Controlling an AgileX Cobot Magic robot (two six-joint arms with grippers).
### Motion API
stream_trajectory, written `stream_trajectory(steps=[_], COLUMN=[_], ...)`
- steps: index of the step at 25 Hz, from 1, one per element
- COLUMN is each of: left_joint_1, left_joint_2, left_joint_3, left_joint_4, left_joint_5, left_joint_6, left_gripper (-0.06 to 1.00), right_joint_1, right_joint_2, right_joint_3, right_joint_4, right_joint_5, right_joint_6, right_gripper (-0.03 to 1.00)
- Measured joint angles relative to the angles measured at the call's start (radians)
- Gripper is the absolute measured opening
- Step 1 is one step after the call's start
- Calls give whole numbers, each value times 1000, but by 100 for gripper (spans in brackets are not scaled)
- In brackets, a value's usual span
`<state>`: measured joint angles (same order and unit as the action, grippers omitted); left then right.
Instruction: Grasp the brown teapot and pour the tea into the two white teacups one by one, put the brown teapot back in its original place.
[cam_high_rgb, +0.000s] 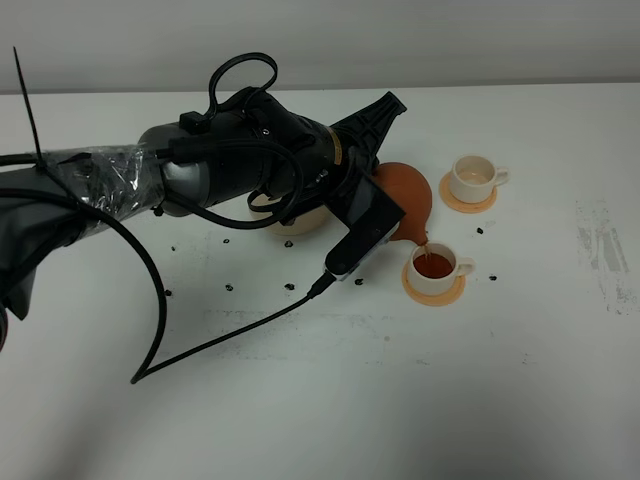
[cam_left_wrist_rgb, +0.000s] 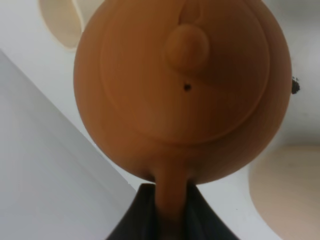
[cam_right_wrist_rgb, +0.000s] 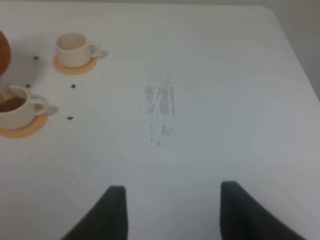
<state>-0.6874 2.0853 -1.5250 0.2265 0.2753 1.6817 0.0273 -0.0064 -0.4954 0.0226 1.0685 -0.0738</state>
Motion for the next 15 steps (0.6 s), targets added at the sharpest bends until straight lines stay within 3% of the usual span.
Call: stream_trajectory(steps=[15], left_joint_1=[-12], left_joint_2=[0], left_joint_3=[0], left_joint_4=[42], left_joint_5=[-14], left_joint_6=[0], left_gripper=[11], right_joint_1=[0], right_joint_2=[0], right_joint_3=[0], right_joint_4=[0], right_joint_5=[0], right_joint_6=[0], right_gripper=[44])
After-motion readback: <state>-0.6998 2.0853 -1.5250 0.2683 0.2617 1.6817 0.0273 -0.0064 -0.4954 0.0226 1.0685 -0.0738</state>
